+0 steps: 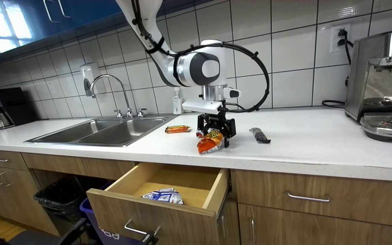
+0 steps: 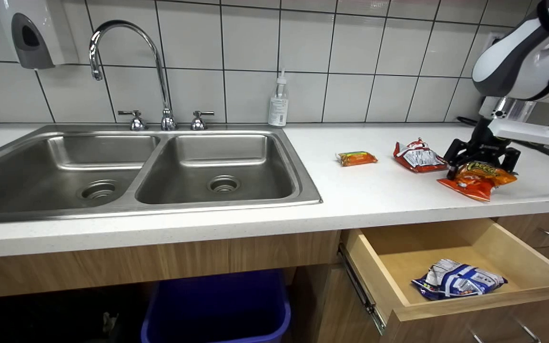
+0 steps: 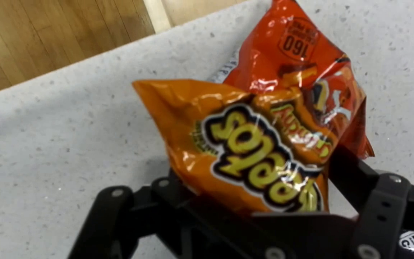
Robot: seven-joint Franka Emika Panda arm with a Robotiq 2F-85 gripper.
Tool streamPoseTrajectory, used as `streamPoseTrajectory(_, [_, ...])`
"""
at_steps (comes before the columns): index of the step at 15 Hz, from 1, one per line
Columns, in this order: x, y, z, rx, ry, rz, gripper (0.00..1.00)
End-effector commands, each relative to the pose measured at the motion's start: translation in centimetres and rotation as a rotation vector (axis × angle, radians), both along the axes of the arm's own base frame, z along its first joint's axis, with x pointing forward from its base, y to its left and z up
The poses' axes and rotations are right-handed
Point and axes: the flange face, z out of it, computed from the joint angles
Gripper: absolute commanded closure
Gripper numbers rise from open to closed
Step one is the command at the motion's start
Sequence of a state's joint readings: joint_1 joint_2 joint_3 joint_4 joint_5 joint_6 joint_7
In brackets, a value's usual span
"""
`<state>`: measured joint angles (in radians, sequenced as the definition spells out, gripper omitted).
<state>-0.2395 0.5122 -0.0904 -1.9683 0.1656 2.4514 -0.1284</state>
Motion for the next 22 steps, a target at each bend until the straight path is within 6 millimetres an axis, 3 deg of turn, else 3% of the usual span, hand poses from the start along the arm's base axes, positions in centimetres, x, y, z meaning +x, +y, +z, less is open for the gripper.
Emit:
streamPoseTrajectory(1, [-1.6,1.8,1.0,0.026,-0.003,0.014,0.0])
streamPoseTrajectory(11, [-5.6,6.7,1.1,0.016,0.038,0.096,0.0])
streamPoseTrajectory(22, [-9.8,10.5,0.9,-0.024,0.08,0.228,0.0])
